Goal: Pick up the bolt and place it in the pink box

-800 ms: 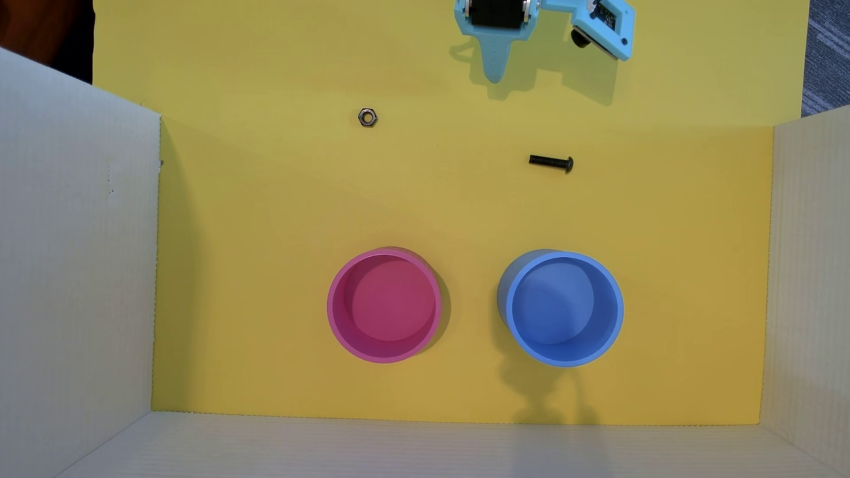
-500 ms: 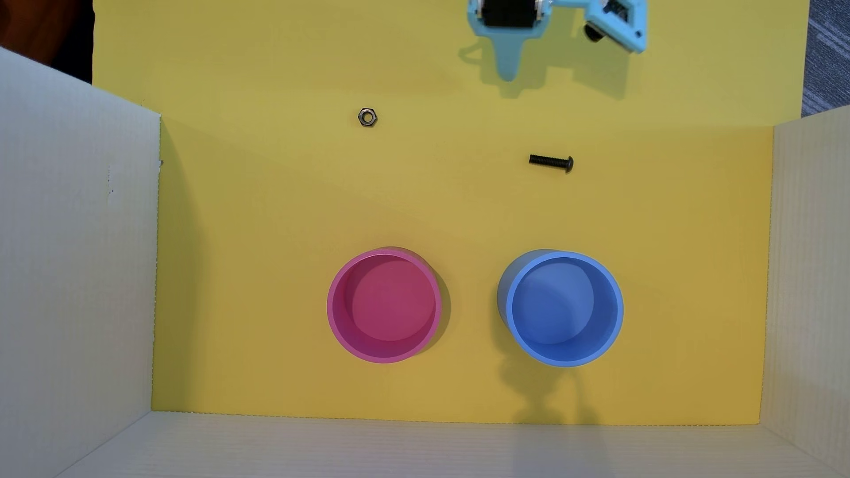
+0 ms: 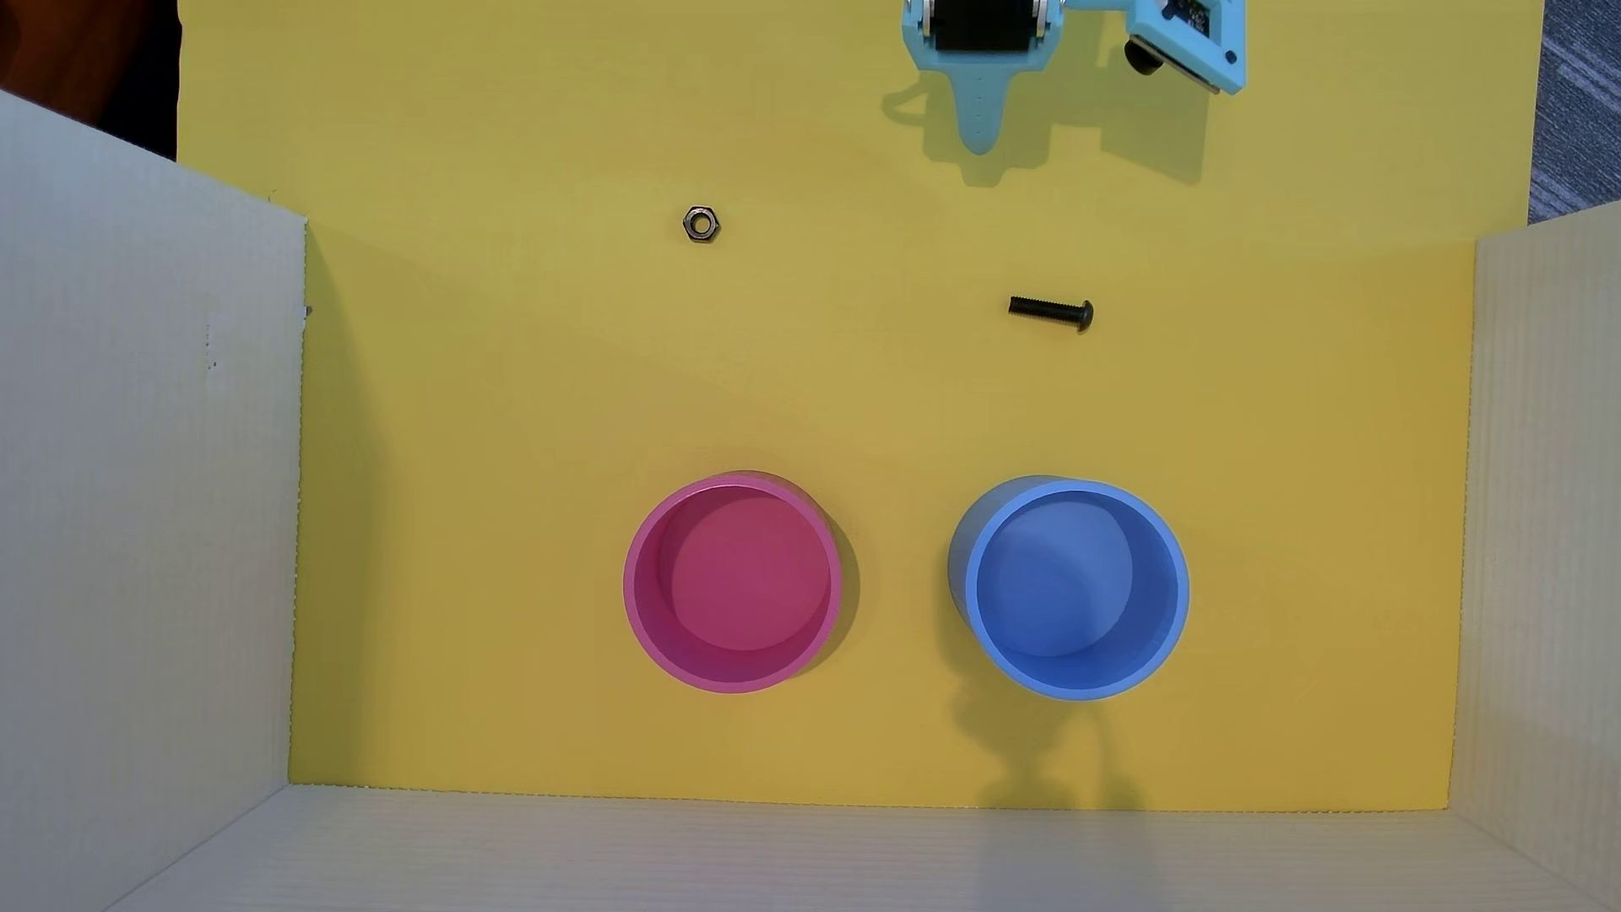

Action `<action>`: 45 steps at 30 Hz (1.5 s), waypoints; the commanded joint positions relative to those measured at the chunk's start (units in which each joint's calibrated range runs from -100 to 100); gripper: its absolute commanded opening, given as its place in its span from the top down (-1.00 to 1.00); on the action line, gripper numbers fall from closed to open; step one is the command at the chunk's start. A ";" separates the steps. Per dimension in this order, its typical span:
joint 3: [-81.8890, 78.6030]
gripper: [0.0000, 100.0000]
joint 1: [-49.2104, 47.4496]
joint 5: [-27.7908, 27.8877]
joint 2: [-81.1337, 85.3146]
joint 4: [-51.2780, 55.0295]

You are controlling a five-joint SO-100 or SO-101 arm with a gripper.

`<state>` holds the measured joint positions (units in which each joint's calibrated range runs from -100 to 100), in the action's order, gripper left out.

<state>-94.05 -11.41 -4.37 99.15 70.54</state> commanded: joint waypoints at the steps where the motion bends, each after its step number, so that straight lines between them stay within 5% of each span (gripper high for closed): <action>1: 0.48 0.97 -0.22 -0.08 -0.33 0.21; 33: 15.67 0.96 -0.36 -0.08 -1.59 -1.77; 45: 42.27 0.96 -0.44 -0.40 -47.64 -1.85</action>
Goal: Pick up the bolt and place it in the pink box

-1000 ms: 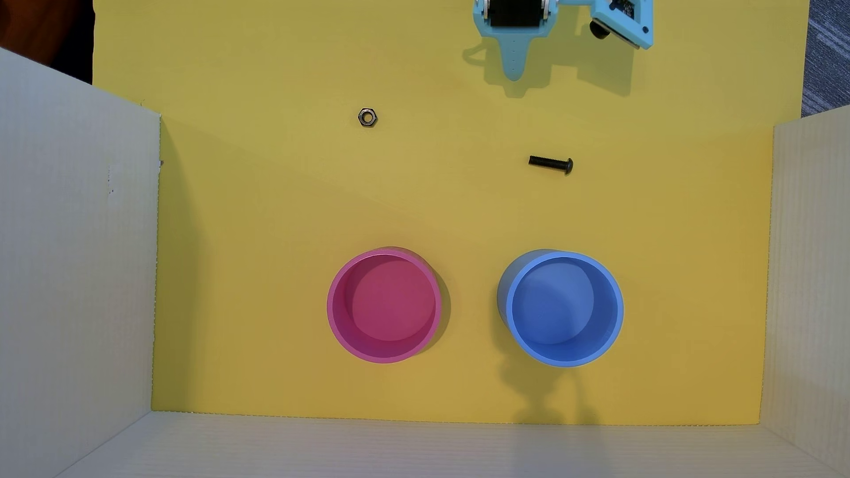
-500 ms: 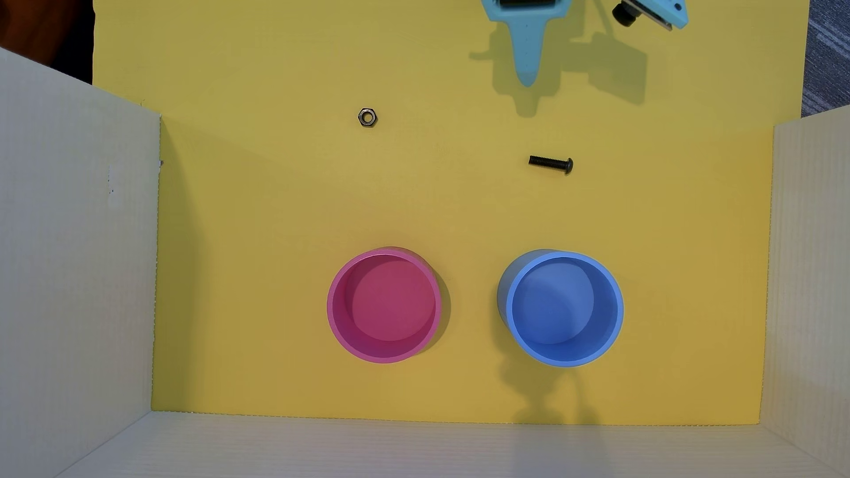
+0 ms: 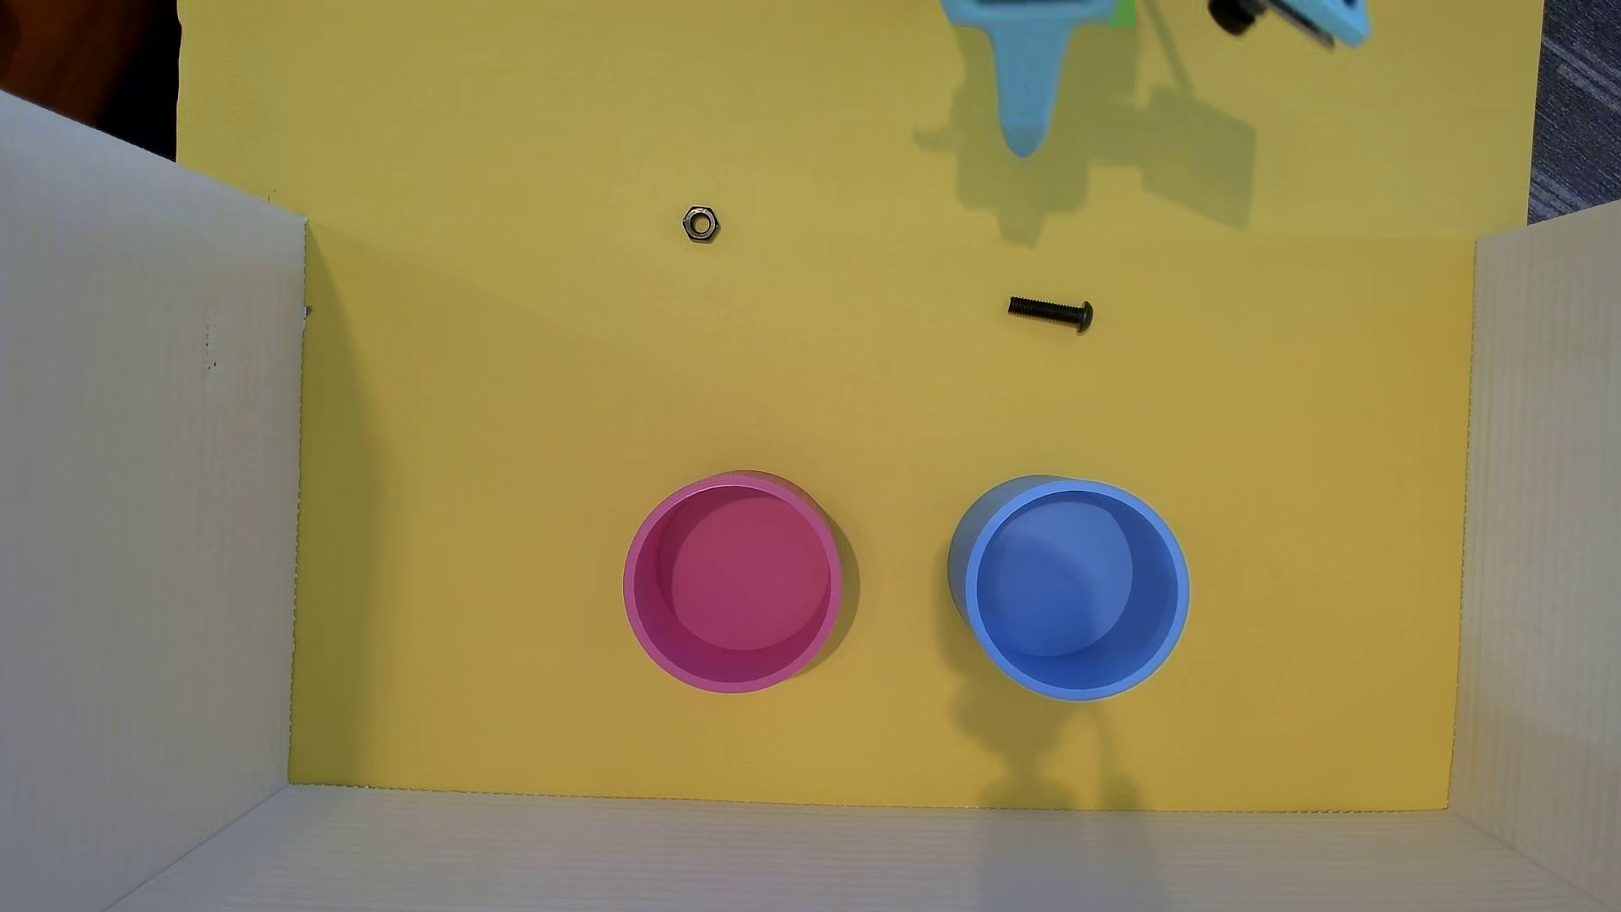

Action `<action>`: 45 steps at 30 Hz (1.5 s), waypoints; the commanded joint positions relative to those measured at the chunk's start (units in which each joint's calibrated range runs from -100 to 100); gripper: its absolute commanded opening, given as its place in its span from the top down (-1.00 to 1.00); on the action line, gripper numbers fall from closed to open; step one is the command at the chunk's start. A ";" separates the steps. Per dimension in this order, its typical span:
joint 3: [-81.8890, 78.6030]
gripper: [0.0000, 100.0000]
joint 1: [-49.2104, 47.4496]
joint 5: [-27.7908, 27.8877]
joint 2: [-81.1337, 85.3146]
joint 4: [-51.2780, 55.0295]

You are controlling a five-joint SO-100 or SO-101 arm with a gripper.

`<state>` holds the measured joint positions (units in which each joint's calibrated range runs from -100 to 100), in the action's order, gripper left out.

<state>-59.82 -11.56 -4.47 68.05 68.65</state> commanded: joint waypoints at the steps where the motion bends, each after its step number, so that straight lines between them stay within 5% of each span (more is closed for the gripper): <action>1: 9.93 0.96 -0.29 -0.45 -20.91 -0.40; 8: 16.81 0.95 -0.29 -0.61 -36.65 -4.26; 16: 16.17 0.60 -2.35 -3.42 -39.35 -9.41; 45: 19.34 0.61 -6.47 -4.93 -60.64 -18.42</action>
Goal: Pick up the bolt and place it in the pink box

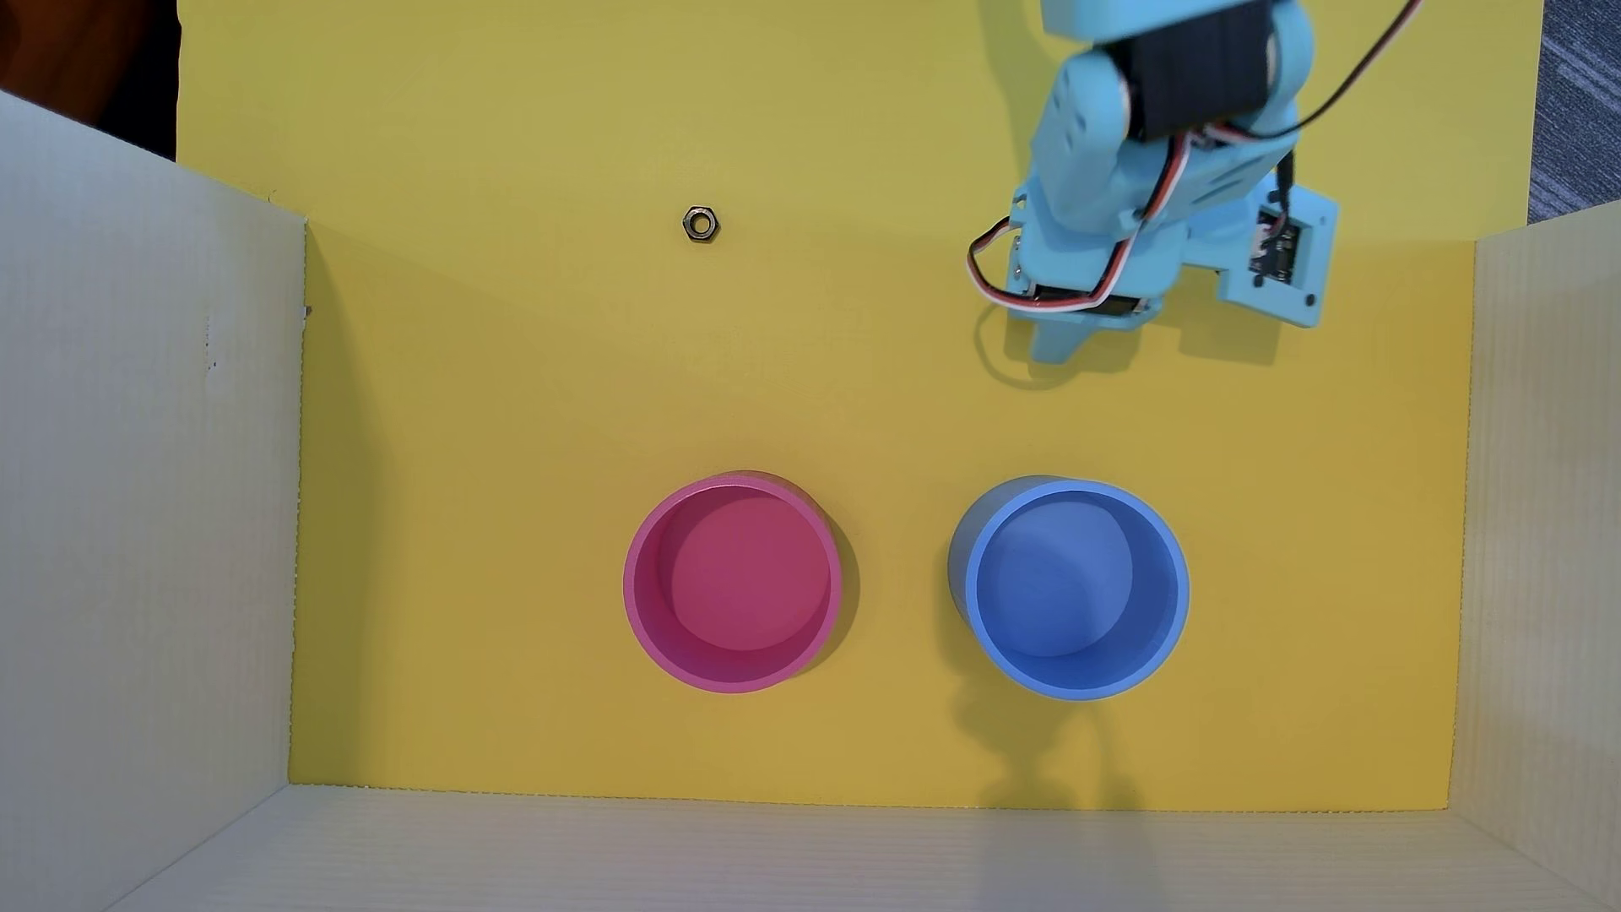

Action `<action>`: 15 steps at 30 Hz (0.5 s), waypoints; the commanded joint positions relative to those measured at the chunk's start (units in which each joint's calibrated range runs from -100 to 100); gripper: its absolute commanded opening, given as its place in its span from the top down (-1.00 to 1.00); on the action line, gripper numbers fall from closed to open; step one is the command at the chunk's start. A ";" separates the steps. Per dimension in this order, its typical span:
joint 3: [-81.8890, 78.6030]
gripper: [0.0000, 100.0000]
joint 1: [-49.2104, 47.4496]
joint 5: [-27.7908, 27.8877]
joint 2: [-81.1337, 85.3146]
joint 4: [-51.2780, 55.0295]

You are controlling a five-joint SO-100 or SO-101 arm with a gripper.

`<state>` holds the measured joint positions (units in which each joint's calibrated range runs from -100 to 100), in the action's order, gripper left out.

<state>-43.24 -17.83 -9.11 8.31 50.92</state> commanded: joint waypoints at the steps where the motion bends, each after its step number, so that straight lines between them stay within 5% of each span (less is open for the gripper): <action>1: 3.22 0.61 -0.20 -0.29 -1.66 -0.68; 8: 5.93 0.63 -0.20 -0.29 -8.05 -0.68; 12: 8.10 1.00 0.02 -0.24 -11.00 -0.17; 15: 8.28 0.98 0.31 -0.29 -11.34 -0.43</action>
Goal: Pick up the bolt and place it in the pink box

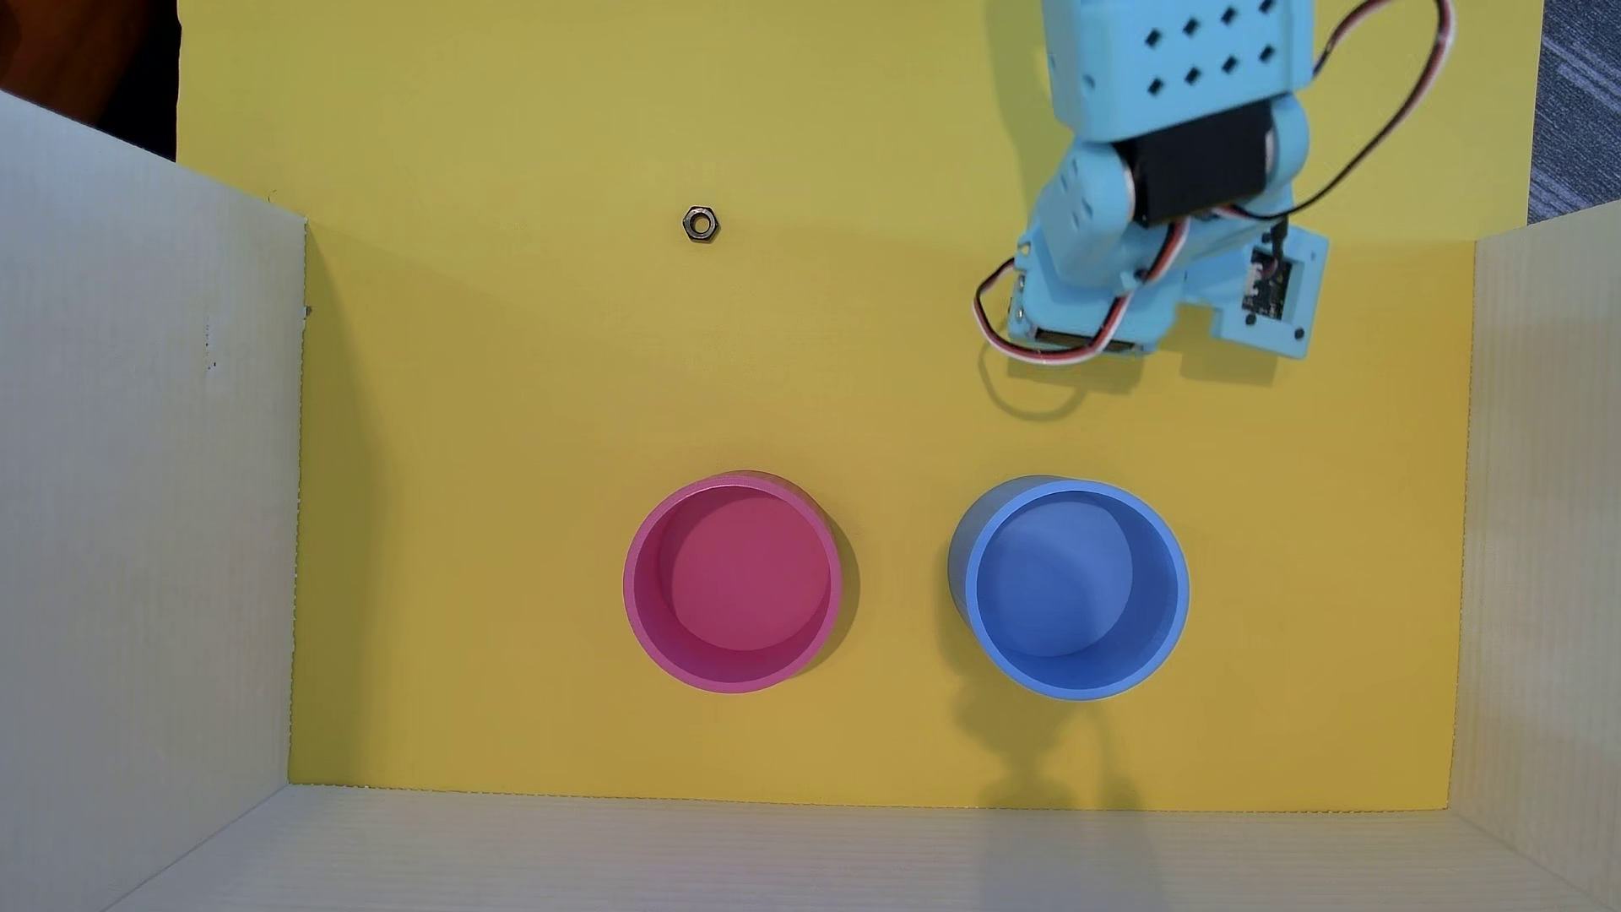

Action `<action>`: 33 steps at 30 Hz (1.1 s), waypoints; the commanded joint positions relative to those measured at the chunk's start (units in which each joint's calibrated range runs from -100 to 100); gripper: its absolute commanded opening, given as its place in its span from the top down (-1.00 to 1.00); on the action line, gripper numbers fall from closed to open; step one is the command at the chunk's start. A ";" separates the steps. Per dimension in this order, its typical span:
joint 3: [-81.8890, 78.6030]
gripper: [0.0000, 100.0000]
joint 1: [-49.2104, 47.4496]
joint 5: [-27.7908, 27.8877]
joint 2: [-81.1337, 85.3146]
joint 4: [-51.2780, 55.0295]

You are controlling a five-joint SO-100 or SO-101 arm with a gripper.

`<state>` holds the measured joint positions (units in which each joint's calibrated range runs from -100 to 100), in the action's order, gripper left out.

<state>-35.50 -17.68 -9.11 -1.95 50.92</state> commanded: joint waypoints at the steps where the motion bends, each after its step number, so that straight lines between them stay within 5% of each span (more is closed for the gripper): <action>1: 0.53 0.98 0.24 -0.29 -1.08 -0.51; 18: 0.62 0.98 13.56 0.33 30.15 3.78; 33: 32.74 0.98 22.54 1.53 10.20 4.03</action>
<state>-12.16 3.46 -7.79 12.54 54.60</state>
